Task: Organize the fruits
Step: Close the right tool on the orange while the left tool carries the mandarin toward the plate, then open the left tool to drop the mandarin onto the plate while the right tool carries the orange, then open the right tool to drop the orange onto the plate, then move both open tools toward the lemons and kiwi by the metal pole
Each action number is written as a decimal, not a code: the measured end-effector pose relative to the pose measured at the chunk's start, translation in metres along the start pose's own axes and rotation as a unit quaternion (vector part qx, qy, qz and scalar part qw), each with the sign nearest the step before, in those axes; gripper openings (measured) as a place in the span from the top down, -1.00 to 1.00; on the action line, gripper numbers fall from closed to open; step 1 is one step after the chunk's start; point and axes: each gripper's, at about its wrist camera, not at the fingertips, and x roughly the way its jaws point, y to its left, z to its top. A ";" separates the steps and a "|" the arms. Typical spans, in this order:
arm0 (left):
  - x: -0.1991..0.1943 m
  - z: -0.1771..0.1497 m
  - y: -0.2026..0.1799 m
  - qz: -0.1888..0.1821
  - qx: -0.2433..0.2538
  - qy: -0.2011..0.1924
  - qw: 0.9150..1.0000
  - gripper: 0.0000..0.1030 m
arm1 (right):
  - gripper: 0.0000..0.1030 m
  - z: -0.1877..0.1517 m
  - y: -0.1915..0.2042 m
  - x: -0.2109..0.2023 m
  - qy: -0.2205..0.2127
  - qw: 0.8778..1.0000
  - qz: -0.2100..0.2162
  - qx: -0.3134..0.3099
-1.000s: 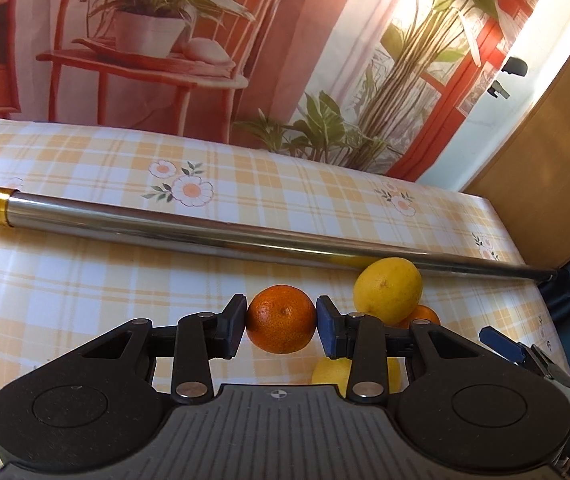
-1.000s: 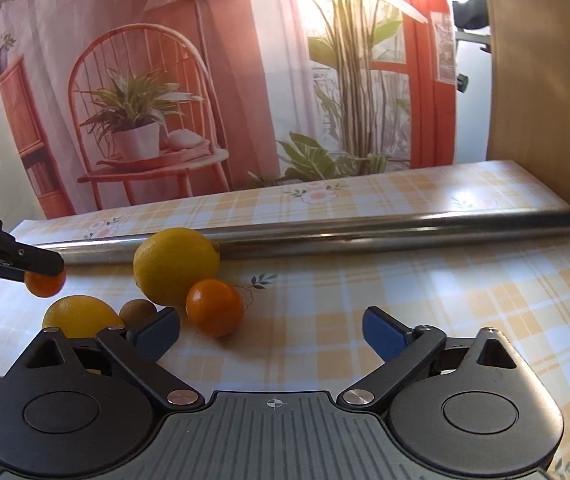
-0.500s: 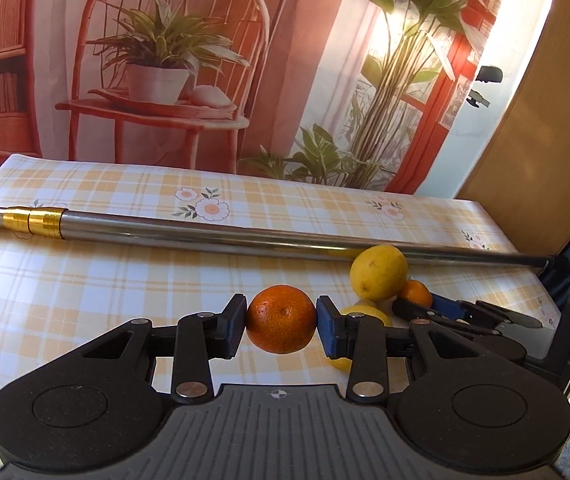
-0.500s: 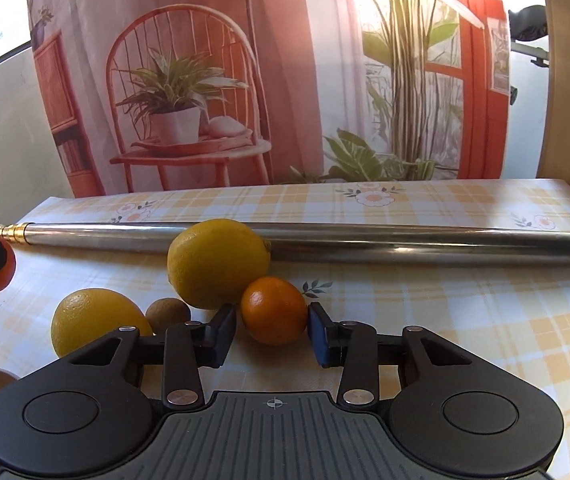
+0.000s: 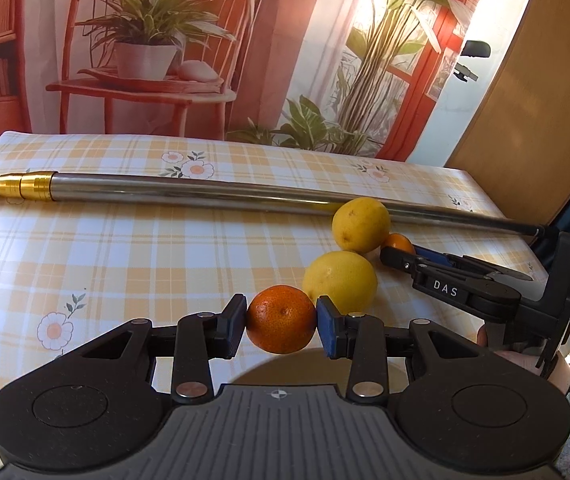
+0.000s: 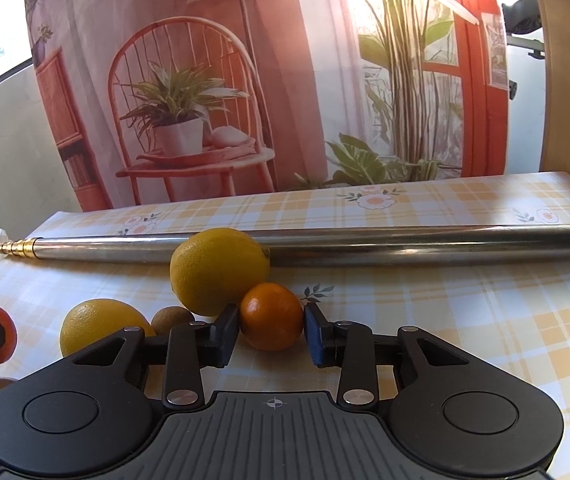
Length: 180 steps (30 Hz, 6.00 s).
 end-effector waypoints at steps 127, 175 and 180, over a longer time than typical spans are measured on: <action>-0.086 -0.045 0.036 0.093 -0.007 -0.056 0.994 -0.07 | 0.35 -0.020 0.116 -0.103 0.030 0.990 0.007 -0.141; -0.044 0.006 -0.003 0.083 0.004 -0.029 0.996 -0.07 | 0.26 -0.032 0.018 -0.088 -0.039 0.999 0.011 -0.010; -0.053 0.003 0.015 0.112 -0.003 -0.045 0.993 -0.07 | 0.20 -0.004 0.031 -0.089 -0.046 0.998 0.029 -0.023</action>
